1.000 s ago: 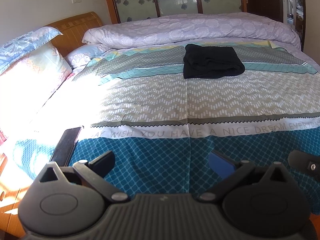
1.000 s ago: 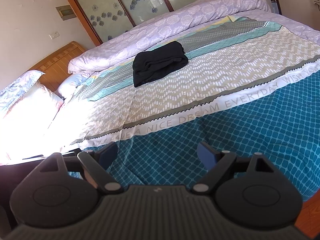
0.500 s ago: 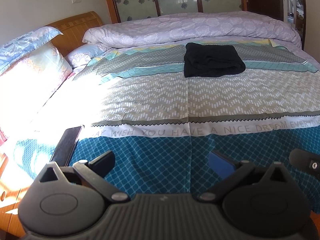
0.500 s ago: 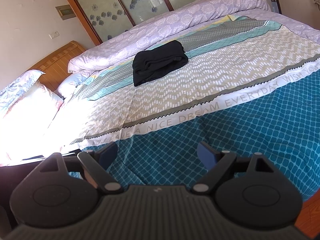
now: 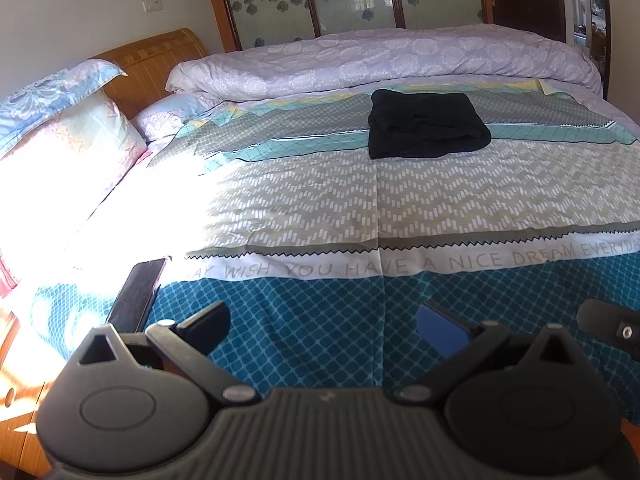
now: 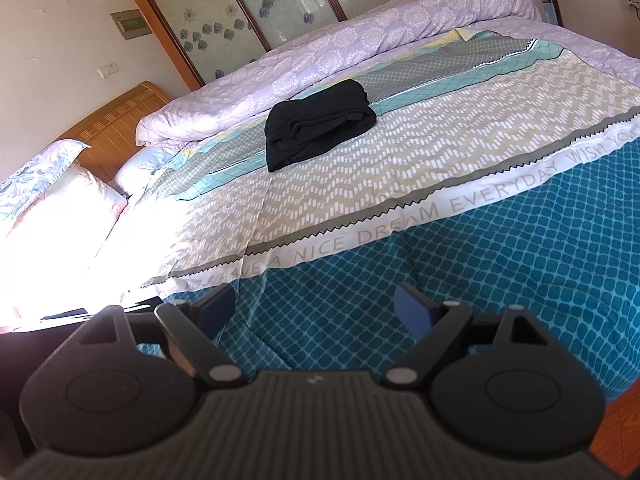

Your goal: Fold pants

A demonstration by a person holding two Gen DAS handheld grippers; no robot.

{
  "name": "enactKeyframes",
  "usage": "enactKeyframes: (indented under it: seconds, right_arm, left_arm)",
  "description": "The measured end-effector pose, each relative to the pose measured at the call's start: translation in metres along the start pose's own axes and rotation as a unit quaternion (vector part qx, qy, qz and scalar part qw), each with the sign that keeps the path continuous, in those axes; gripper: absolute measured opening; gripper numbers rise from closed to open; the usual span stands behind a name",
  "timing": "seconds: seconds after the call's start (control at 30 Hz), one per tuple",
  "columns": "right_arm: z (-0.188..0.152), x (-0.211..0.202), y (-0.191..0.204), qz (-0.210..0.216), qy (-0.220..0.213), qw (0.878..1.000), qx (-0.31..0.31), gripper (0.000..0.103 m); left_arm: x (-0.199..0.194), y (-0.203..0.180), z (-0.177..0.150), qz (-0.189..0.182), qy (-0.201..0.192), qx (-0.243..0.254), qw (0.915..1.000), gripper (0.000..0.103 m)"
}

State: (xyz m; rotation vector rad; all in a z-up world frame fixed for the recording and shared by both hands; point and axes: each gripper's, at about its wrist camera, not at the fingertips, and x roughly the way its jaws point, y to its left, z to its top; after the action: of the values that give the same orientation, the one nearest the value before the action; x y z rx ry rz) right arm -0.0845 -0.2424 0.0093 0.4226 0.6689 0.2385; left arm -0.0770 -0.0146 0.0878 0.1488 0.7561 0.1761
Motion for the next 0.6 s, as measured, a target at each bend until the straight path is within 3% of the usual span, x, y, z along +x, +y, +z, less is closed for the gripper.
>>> enactKeyframes:
  seconds: [0.6]
  right_arm:
    - [-0.002,0.0009,-0.0001,0.0,0.001,1.0,0.0,0.089]
  left_arm:
    - [-0.0015,0.0009,0.0018,0.0,0.0,-0.002,1.0,0.103]
